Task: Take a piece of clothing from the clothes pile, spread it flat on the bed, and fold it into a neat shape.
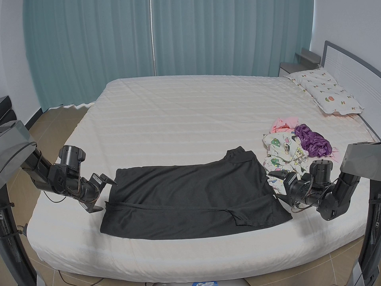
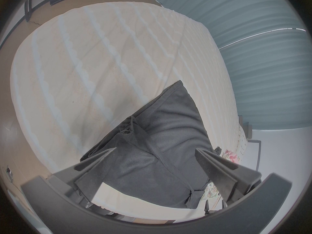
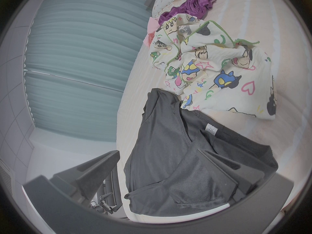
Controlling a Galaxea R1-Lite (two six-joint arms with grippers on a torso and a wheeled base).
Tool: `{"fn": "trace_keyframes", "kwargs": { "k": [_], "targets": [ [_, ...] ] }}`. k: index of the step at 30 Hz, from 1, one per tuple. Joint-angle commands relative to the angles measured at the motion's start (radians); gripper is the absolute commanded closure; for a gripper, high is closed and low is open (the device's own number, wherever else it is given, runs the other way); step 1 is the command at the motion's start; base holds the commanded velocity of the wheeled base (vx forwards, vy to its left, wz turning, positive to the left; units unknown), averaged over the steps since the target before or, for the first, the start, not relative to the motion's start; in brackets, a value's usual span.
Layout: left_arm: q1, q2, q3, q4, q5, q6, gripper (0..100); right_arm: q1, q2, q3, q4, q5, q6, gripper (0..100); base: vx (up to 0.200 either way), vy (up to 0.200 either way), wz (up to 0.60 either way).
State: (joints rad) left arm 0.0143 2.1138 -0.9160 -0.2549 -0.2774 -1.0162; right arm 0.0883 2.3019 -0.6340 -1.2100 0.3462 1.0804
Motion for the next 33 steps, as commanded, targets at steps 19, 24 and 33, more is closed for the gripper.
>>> {"fn": "trace_keyframes", "kwargs": {
  "k": [19, 24, 33],
  "targets": [
    [0.033, 0.129, -0.294, 0.077, 0.026, 0.002, 0, 0.008, 0.014, -0.003, 0.000, -0.007, -0.022, 0, 0.000, 0.000, 0.00],
    [0.032, 0.158, -0.342, 0.120, 0.024, 0.002, 0, 0.010, 0.014, -0.001, 0.000, -0.007, -0.022, 0, 0.000, 0.000, 0.00],
    [0.030, 0.017, -0.066, 0.105, 0.011, 0.016, 0, 0.030, -0.015, -0.004, 0.027, -0.039, -0.040, 0, 0.000, 0.000, 0.00]
  ]
}}
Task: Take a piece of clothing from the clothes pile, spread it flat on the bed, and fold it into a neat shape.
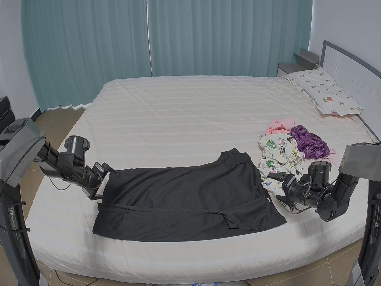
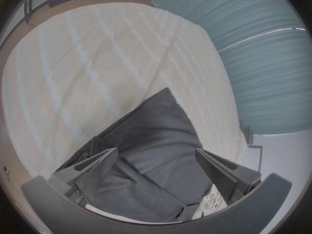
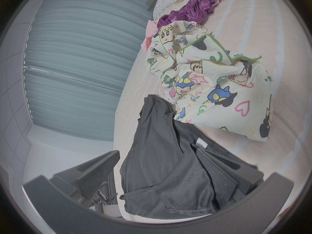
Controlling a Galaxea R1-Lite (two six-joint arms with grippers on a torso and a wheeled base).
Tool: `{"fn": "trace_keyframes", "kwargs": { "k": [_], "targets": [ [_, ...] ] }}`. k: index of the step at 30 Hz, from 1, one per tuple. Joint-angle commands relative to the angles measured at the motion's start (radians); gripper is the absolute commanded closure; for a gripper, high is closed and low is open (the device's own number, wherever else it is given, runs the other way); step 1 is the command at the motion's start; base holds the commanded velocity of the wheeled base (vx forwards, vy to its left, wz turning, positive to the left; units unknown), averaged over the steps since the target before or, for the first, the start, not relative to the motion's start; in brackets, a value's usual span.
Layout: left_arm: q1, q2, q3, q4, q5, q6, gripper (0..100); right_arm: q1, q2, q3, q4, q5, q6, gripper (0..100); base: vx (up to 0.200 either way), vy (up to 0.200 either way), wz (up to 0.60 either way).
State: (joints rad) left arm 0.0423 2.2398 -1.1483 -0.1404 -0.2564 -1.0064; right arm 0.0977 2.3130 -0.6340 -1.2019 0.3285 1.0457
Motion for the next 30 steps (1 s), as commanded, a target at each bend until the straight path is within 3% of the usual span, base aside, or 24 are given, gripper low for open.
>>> {"fn": "trace_keyframes", "kwargs": {
  "k": [1, 3, 4, 7, 12, 15, 24, 30],
  "targets": [
    [0.002, -0.123, 0.193, -0.018, -0.011, 0.009, 0, 0.024, -0.035, -0.003, 0.024, -0.026, -0.007, 0, 0.000, 0.000, 0.00],
    [0.004, -0.147, 0.248, -0.050, -0.014, 0.022, 0, 0.028, -0.056, 0.004, 0.038, -0.032, -0.012, 0, 0.000, 0.000, 0.00],
    [0.007, -0.174, 0.358, -0.154, -0.032, 0.043, 0, 0.036, -0.104, 0.014, 0.085, -0.037, -0.015, 0, 0.000, 0.000, 0.00],
    [0.004, -0.184, 0.458, -0.271, -0.037, 0.049, 0, 0.050, -0.142, 0.030, 0.131, -0.068, -0.013, 0, 0.000, 0.000, 0.00],
    [-0.009, -0.239, 0.610, -0.406, -0.040, 0.048, 0, 0.131, -0.139, 0.116, 0.116, -0.224, -0.003, 0, 0.000, 0.000, 0.00],
    [-0.013, -0.252, 0.628, -0.418, -0.037, 0.045, 0, 0.132, -0.135, 0.143, 0.085, -0.236, 0.010, 0, 0.000, 0.000, 0.00],
    [-0.013, -0.223, 0.619, -0.421, -0.009, 0.049, 0, 0.129, -0.083, 0.186, 0.018, -0.255, 0.014, 0, -0.200, 0.000, 0.00],
    [-0.056, -0.146, 0.607, -0.484, 0.101, 0.049, 0, 0.139, -0.026, 0.214, -0.110, -0.276, 0.013, 0, 0.000, 0.000, 0.00]
  ]
}}
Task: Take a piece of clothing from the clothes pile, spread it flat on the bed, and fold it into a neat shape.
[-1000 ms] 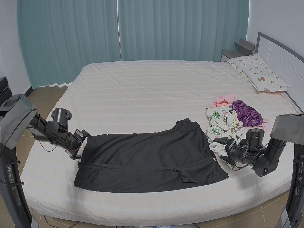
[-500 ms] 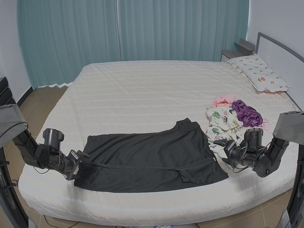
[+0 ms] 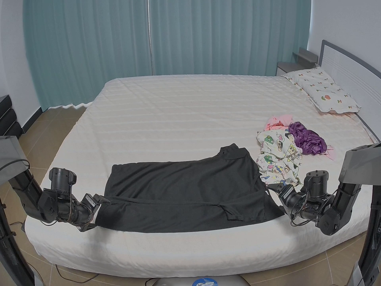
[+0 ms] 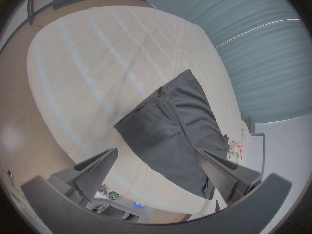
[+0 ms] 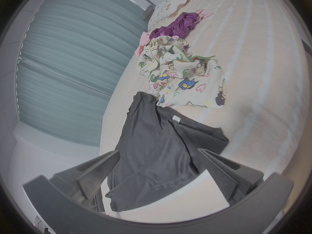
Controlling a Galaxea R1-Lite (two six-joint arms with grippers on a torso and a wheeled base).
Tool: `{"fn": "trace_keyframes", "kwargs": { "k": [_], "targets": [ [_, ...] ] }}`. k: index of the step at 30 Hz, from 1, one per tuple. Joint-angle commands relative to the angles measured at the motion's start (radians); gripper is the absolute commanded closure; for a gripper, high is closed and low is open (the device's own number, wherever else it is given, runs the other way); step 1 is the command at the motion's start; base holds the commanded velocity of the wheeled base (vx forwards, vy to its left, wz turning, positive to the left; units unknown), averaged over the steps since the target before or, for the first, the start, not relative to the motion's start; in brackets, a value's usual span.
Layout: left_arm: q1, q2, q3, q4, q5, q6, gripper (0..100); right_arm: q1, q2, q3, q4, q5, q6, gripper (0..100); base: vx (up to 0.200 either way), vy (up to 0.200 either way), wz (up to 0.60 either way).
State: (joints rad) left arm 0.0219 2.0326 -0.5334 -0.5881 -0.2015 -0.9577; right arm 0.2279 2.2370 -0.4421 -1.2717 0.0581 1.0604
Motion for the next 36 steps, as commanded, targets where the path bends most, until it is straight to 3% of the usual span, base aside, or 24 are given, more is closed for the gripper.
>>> {"fn": "trace_keyframes", "kwargs": {
  "k": [1, 5, 10, 16, 24, 30, 36],
  "targets": [
    [-0.051, 0.081, -0.010, -0.058, 0.083, -0.001, 0, 0.010, 0.055, 0.026, -0.054, -0.006, -0.002, 0, 0.000, 0.000, 0.00],
    [-0.106, 0.133, -0.020, -0.141, 0.174, -0.010, 0, 0.011, 0.058, 0.033, -0.084, -0.004, -0.002, 0, 0.000, 0.000, 0.00],
    [-0.142, 0.163, -0.043, -0.144, 0.198, -0.009, 0, 0.011, 0.056, 0.034, -0.100, -0.004, 0.000, 0, 0.000, 0.000, 0.00],
    [-0.180, 0.213, -0.066, -0.145, 0.301, -0.004, 0, 0.027, 0.070, 0.046, -0.130, -0.004, 0.000, 0, 0.000, 0.000, 0.00],
    [-0.198, 0.227, -0.068, -0.141, 0.317, 0.005, 0, 0.028, 0.099, 0.077, -0.239, -0.006, -0.004, 0, 0.000, 0.000, 0.00],
    [-0.208, 0.271, -0.100, -0.145, 0.392, 0.016, 0, 0.033, 0.105, 0.085, -0.247, -0.006, -0.004, 0, 0.000, 0.000, 0.00],
    [-0.211, 0.288, -0.126, -0.147, 0.406, 0.020, 0, 0.034, 0.105, 0.085, -0.247, -0.006, -0.004, 0, 0.000, 0.000, 0.00]
  ]
}}
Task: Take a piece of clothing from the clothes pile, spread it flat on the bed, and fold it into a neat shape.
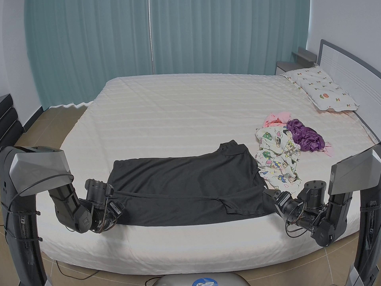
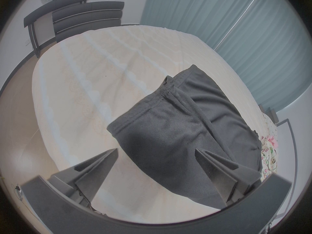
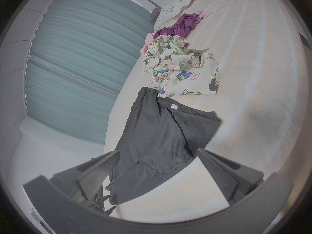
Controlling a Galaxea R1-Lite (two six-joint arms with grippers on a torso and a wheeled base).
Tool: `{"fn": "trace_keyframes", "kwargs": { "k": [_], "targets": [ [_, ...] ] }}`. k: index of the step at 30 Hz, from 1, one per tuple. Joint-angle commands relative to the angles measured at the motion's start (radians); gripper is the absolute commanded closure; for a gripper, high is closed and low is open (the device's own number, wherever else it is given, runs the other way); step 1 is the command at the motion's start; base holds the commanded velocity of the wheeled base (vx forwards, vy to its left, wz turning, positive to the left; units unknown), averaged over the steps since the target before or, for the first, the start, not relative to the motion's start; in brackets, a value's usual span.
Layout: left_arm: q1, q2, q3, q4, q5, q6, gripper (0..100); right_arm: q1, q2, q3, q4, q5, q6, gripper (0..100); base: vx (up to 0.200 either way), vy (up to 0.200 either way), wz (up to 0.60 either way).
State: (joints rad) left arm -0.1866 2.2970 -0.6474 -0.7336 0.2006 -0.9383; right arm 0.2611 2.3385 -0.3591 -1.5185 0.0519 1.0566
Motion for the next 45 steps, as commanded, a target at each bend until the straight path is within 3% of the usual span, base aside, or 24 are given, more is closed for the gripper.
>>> {"fn": "trace_keyframes", "kwargs": {
  "k": [1, 3, 4, 7, 14, 20, 28, 40, 45],
  "targets": [
    [-0.002, 0.028, -0.012, -0.003, 0.011, 0.001, 0, 0.001, 0.004, 0.002, 0.000, 0.002, 0.000, 0, 0.000, 0.000, 0.00],
    [-0.004, 0.030, -0.014, -0.003, 0.023, 0.001, 0, 0.003, 0.004, 0.002, 0.000, 0.002, -0.001, 0, 0.000, 0.000, 0.00],
    [-0.008, 0.038, -0.017, -0.004, 0.042, 0.000, 100, 0.012, 0.005, 0.002, 0.001, 0.002, -0.001, 0, 0.000, 0.000, 0.00],
    [-0.008, 0.039, -0.015, -0.006, 0.051, -0.002, 100, 0.030, 0.012, 0.002, 0.009, -0.006, -0.004, 0, 0.000, 0.000, 0.00],
    [0.006, 0.022, -0.008, -0.012, 0.045, -0.027, 100, 0.056, 0.059, -0.060, 0.083, -0.095, -0.010, 0, 0.000, 0.000, 0.00],
    [0.007, 0.010, -0.001, -0.046, 0.036, -0.060, 100, 0.083, 0.042, -0.135, 0.251, -0.106, -0.010, 0, 0.000, 0.000, 0.00],
    [0.021, 0.005, -0.001, -0.049, -0.004, -0.071, 100, 0.109, 0.059, -0.247, 0.371, -0.124, -0.049, 0, 0.000, 0.000, 0.00],
    [0.022, -0.001, -0.001, -0.049, -0.013, -0.083, 100, 0.124, 0.094, -0.287, 0.396, -0.152, -0.078, 0, 0.000, 0.000, 0.00],
    [0.022, -0.001, -0.001, -0.049, -0.013, -0.083, 100, 0.133, 0.140, -0.325, 0.396, -0.239, -0.115, 0, 0.000, 0.000, 0.00]
  ]
}}
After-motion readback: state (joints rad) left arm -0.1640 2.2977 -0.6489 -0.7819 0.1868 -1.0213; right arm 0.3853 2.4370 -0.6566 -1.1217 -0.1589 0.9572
